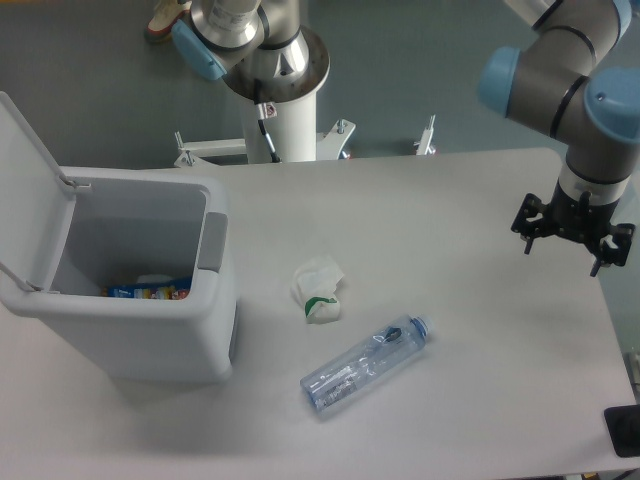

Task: Place the trash in the trash can
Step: 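Move the gripper from its start pose toward the clear plastic bottle, then lower the gripper over the bottle and close it around the bottle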

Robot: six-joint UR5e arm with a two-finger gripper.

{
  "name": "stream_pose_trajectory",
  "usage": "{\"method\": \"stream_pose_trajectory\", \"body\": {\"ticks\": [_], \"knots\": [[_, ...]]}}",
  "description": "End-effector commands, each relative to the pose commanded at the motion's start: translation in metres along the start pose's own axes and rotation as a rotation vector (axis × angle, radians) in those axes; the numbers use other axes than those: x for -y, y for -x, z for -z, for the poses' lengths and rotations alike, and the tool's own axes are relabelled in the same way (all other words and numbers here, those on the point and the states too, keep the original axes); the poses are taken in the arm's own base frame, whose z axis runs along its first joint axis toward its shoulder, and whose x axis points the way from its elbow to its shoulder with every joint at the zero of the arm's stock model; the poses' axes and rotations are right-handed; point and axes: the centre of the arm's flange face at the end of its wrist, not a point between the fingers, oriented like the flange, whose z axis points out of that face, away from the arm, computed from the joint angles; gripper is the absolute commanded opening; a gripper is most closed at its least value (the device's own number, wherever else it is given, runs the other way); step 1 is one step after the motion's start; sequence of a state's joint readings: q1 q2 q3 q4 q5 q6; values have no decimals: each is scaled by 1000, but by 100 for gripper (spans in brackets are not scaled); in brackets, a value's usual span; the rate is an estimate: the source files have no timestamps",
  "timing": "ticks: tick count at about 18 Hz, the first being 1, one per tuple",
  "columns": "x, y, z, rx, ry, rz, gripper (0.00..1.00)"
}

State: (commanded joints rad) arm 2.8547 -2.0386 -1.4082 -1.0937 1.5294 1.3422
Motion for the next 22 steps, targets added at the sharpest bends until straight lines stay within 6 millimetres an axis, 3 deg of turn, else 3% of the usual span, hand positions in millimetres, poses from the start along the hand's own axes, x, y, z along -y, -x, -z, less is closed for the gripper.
{"method": "stream_pose_trajectory", "body": {"ticks": [5,11,12,14,18,20,22], "knots": [[3,0,3,3,-15,26,100],[14,-15,-18,-3,-166,312,100],[27,-20,-20,-8,-172,355,100],[64,-38,-23,-27,-178,386,100],[114,-80,-33,-79,-159,447,100],[126,-118,-43,-120,-137,431,100],[123,-156,-50,-126,-90,396,100]]}}
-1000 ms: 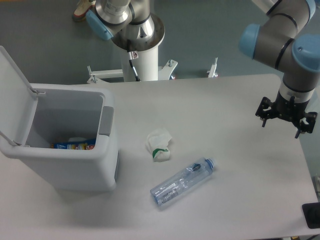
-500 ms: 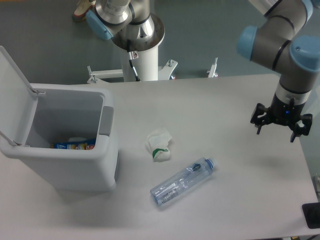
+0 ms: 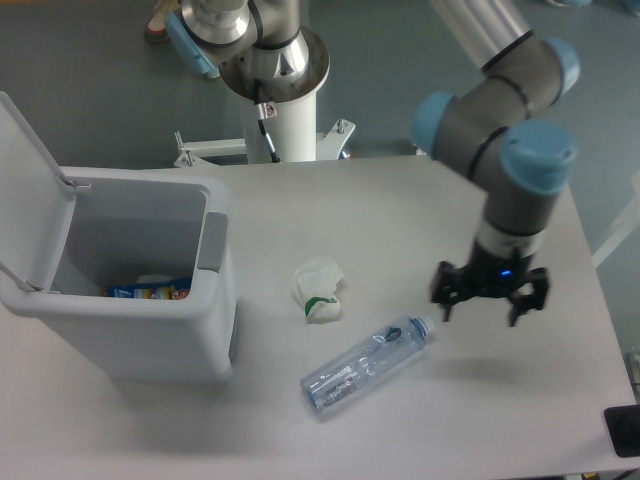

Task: Place the trash in the trash can
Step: 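Lower the gripper over the bottle and close it around the bottle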

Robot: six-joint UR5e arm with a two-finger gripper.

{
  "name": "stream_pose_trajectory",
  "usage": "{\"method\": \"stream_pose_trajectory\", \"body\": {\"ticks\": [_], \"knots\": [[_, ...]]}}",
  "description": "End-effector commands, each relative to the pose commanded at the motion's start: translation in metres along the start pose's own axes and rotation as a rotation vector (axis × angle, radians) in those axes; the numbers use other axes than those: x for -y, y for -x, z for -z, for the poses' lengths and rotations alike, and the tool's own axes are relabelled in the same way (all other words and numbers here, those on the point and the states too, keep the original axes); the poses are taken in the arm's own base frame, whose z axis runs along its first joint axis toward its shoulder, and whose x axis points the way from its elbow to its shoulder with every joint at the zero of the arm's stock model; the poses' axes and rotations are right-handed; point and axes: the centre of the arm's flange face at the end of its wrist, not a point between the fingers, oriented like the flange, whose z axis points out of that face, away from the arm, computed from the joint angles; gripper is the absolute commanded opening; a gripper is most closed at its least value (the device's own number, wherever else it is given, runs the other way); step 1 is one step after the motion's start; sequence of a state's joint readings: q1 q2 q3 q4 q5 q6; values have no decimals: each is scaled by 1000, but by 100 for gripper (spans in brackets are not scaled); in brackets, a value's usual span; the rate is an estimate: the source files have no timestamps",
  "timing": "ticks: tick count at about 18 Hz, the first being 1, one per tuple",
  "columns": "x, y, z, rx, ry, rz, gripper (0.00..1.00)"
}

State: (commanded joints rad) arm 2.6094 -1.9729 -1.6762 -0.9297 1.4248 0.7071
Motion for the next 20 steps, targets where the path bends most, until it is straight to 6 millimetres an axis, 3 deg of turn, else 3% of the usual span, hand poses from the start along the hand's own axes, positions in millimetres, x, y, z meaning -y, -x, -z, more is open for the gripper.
{"method": "stream_pose_trajectory", "body": {"ticks": [4,6,8,10,12,15,20], "knots": [[10,-32,-17,70,88,-73,100],[24,-31,-14,112,95,-107,100],[65,-34,-4,163,70,-205,100],[100,-51,-11,166,60,-366,100],[114,-69,-30,149,73,-429,100],[112,-118,-59,96,126,-537,100],[102,-128,-82,34,211,-637,100]]}}
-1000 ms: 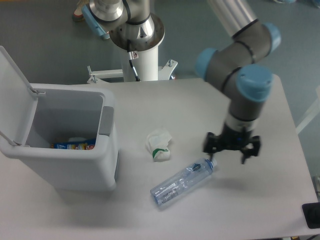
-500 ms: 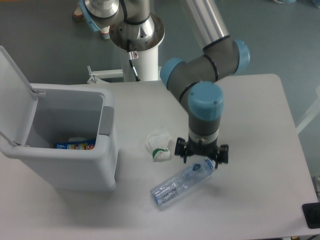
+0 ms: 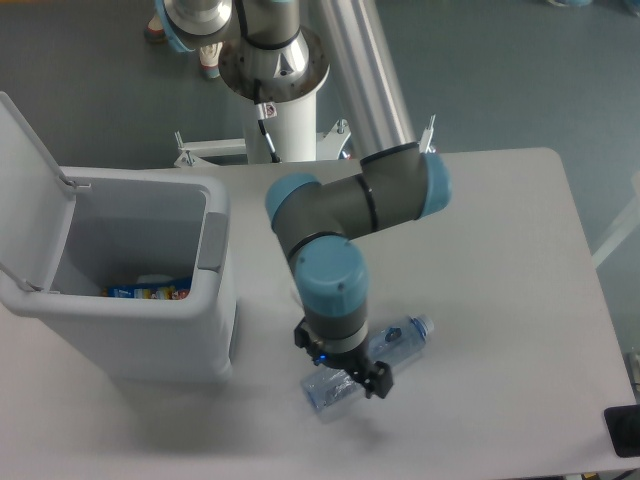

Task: Place the trash in the trash can
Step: 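Lower the gripper over the bottle and close it around the bottle, then lift the grasped bottle up off the table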

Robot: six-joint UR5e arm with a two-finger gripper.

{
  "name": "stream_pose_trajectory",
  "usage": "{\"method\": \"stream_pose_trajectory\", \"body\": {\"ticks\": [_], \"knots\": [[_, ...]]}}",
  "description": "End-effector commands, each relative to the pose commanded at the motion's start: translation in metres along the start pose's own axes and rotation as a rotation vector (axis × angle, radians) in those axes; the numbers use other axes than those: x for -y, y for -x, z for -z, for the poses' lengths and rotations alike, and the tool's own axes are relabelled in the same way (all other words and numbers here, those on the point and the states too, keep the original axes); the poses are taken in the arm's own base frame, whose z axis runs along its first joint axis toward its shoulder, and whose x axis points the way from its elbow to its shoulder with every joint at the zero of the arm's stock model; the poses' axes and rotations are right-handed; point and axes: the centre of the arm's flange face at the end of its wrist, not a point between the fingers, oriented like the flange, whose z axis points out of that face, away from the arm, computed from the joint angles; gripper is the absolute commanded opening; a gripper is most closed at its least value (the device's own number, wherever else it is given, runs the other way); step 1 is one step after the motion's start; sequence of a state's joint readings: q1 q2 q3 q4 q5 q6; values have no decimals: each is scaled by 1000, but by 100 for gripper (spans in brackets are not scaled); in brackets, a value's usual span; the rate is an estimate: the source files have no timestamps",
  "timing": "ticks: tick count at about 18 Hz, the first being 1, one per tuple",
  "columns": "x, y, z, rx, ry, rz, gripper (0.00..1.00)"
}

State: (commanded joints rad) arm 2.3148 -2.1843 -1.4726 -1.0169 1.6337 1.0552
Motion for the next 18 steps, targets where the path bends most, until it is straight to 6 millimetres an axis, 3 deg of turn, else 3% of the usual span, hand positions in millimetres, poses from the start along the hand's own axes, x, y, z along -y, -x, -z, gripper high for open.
{"method": "stream_pose_trajectory", "body": {"ticks": [4,7,9,10,12,14,15,18], "knots": [[8,13,-26,3,33,-9,100],[25,14,-36,17,50,-15,100],[25,14,-37,16,50,15,100],[25,15,-36,18,51,22,92],[27,18,-30,25,41,27,47],[28,20,-27,29,35,54,13],[29,20,-23,29,24,54,3],[31,34,3,66,-21,81,0]]}}
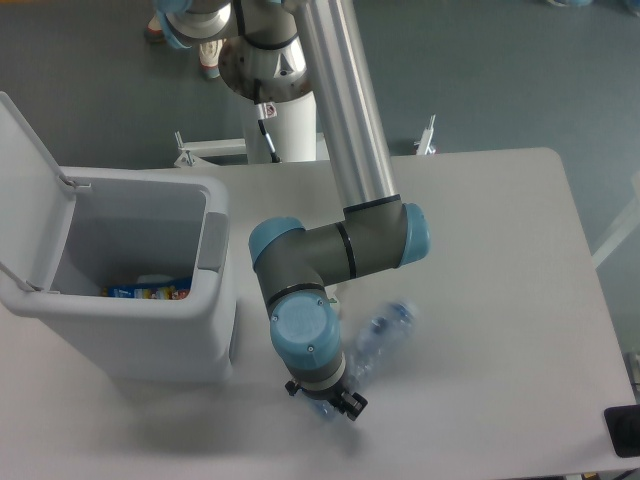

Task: Place the trash in the trash can
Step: 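Lift the grasped bottle up off the table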

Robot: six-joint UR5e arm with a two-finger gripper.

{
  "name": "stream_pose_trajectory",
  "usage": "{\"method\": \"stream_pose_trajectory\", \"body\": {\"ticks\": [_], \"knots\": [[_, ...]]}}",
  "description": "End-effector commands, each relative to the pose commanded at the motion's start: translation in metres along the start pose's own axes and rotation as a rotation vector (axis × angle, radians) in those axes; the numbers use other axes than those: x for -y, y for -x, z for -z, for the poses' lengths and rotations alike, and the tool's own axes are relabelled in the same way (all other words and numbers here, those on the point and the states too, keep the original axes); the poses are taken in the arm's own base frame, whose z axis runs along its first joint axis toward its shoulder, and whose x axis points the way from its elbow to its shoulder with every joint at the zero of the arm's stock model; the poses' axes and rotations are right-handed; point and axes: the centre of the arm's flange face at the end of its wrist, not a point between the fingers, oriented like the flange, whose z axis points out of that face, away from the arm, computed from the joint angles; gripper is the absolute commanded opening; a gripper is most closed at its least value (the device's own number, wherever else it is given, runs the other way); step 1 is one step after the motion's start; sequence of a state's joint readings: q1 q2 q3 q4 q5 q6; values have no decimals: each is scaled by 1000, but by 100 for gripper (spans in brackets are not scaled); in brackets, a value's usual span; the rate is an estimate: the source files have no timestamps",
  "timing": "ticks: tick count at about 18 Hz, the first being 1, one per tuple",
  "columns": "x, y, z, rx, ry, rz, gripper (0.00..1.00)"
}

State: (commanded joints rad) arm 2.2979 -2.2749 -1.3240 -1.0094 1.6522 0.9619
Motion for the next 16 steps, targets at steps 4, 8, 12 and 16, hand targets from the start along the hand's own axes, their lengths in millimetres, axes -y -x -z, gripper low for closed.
{"method": "stream_pose_trajectory", "body": {"ticks": [4,8,12,16], "knots": [[-6,42,62,44,-150,169,0],[-8,88,146,-3,-493,521,0],[-13,102,201,-76,-764,628,0],[-27,94,304,-124,-981,553,0]]}}
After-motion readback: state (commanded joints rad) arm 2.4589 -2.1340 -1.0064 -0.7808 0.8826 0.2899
